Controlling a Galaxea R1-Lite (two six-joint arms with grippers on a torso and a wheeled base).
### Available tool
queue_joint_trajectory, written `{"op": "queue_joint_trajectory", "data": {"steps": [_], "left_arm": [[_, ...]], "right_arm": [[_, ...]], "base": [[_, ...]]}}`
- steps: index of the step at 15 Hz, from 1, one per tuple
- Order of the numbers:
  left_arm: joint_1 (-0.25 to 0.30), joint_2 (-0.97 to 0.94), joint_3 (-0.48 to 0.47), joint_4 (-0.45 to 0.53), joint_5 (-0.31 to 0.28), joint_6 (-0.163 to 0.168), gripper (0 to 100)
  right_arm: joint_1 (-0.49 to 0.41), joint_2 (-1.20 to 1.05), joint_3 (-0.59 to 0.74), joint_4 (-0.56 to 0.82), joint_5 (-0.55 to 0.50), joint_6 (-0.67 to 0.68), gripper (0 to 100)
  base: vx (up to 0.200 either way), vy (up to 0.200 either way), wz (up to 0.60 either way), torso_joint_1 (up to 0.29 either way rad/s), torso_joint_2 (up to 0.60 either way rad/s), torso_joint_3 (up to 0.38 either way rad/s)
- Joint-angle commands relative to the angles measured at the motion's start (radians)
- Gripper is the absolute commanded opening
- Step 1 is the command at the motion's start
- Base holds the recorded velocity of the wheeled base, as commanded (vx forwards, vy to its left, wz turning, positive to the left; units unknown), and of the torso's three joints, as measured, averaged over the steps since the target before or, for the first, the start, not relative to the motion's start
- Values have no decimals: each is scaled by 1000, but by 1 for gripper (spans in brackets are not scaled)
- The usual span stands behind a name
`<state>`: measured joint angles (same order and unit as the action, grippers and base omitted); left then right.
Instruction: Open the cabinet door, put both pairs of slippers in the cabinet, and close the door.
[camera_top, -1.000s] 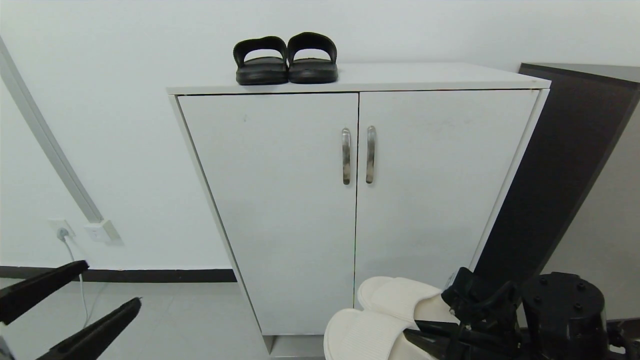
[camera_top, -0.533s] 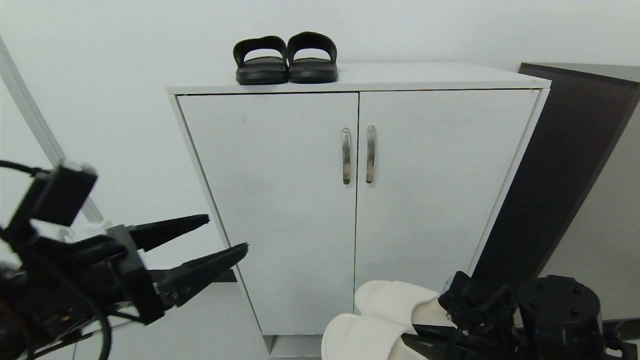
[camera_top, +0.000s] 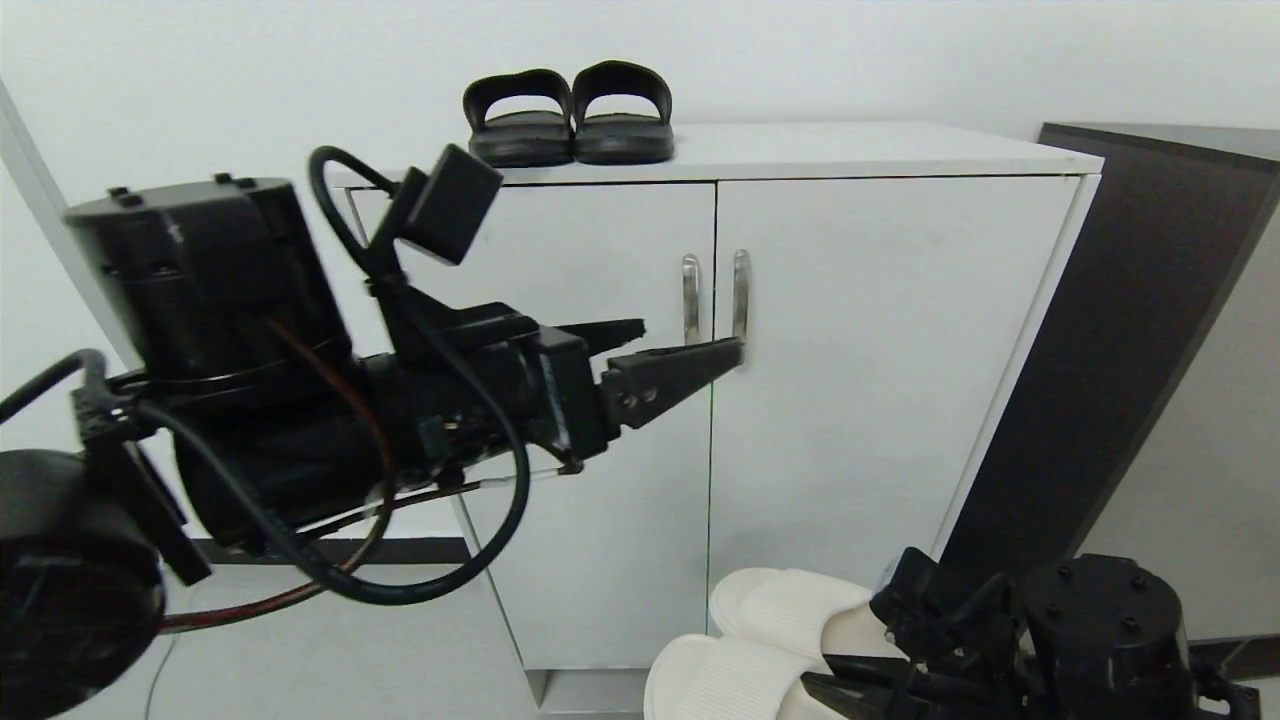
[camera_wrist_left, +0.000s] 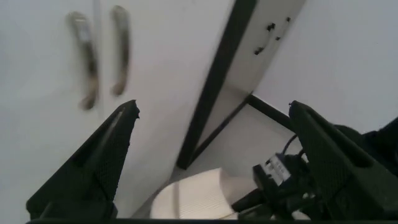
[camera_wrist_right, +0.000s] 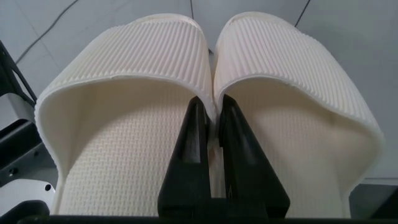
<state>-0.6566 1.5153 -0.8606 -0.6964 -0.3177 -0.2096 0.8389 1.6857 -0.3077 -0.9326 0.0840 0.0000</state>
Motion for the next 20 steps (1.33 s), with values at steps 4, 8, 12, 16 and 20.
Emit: {"op": "queue_joint_trajectory", "data": {"steps": [4,8,12,16,20], "left_arm": [[-41,218,-244,43,-49,-47,100],[-48,296,-350,44,-100,-120,100],[-31,301,-348,48,-66,-119,100],[-29,309,-362,69,19,-114,100],[15,345,-393,77,61,-111,100]], "right_arm": [[0,15,4,0,2,0,0],[-1,15,9,0,2,0,0],[-1,15,9,0,0,-2,0],[-1,25,7,0,0,-5,0],[-1,43,16,-46,-7,-6,0]], "base": [[0,0,0,0,0,0],[0,0,0,0,0,0],[0,0,0,0,0,0],[0,0,0,0,0,0],[0,0,0,0,0,0]]}}
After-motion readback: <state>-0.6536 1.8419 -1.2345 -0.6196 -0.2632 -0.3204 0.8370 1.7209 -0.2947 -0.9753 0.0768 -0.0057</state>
